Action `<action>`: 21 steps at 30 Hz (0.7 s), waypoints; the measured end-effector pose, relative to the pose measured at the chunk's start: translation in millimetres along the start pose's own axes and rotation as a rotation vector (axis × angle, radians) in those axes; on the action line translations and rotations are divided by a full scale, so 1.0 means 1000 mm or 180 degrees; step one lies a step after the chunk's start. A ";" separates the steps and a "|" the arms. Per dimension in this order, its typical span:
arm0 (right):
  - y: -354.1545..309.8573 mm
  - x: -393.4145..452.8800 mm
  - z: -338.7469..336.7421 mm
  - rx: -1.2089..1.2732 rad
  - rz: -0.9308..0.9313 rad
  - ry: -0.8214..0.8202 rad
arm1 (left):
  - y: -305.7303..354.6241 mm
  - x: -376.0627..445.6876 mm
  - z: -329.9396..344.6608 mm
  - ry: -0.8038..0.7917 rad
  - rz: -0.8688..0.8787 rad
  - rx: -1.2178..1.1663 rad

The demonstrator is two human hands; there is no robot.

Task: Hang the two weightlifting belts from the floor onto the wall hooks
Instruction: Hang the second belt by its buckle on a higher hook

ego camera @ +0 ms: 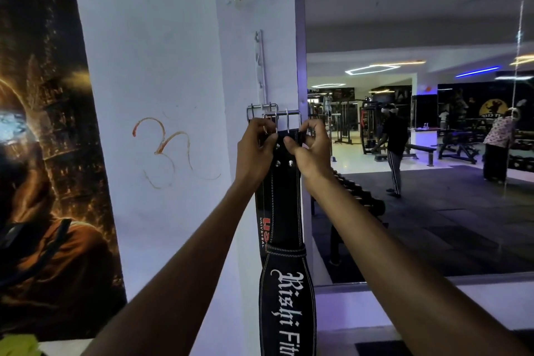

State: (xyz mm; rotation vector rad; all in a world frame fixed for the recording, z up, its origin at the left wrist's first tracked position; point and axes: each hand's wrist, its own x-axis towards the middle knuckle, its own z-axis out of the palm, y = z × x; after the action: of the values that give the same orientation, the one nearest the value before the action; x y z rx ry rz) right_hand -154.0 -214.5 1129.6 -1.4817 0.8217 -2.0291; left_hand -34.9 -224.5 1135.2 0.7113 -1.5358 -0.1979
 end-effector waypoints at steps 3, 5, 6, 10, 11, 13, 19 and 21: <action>0.002 0.001 -0.002 -0.0065 -0.0142 -0.0153 | -0.004 -0.006 0.002 -0.0118 -0.0057 -0.0030; 0.004 0.003 -0.004 -0.0091 -0.0190 -0.0184 | -0.006 -0.006 0.004 -0.0201 -0.0115 0.0052; 0.005 0.004 -0.005 -0.0049 -0.0157 -0.0192 | -0.006 -0.005 0.005 -0.0171 -0.0172 0.0014; 0.003 0.009 -0.012 -0.0149 -0.0092 -0.0219 | -0.001 -0.006 0.008 0.0003 -0.0307 -0.0247; 0.002 0.010 -0.013 -0.0233 -0.0145 -0.0238 | -0.001 -0.005 0.009 0.0053 -0.0325 -0.0323; -0.003 0.012 -0.014 -0.0455 -0.0314 -0.0244 | 0.000 -0.003 0.012 0.0145 -0.0397 -0.0510; -0.004 0.031 -0.022 -0.1485 -0.1185 0.0008 | 0.013 0.004 0.026 0.0399 -0.0543 -0.0672; -0.008 0.044 -0.028 -0.1479 -0.1350 -0.0066 | 0.014 0.006 0.031 0.0480 -0.0608 -0.0711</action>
State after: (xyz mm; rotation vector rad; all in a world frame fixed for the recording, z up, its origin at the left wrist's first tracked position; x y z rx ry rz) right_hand -193.8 -234.1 1157.6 -2.0765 1.0995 -2.2095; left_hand -68.0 -226.0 1143.4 0.6783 -1.2787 -0.4425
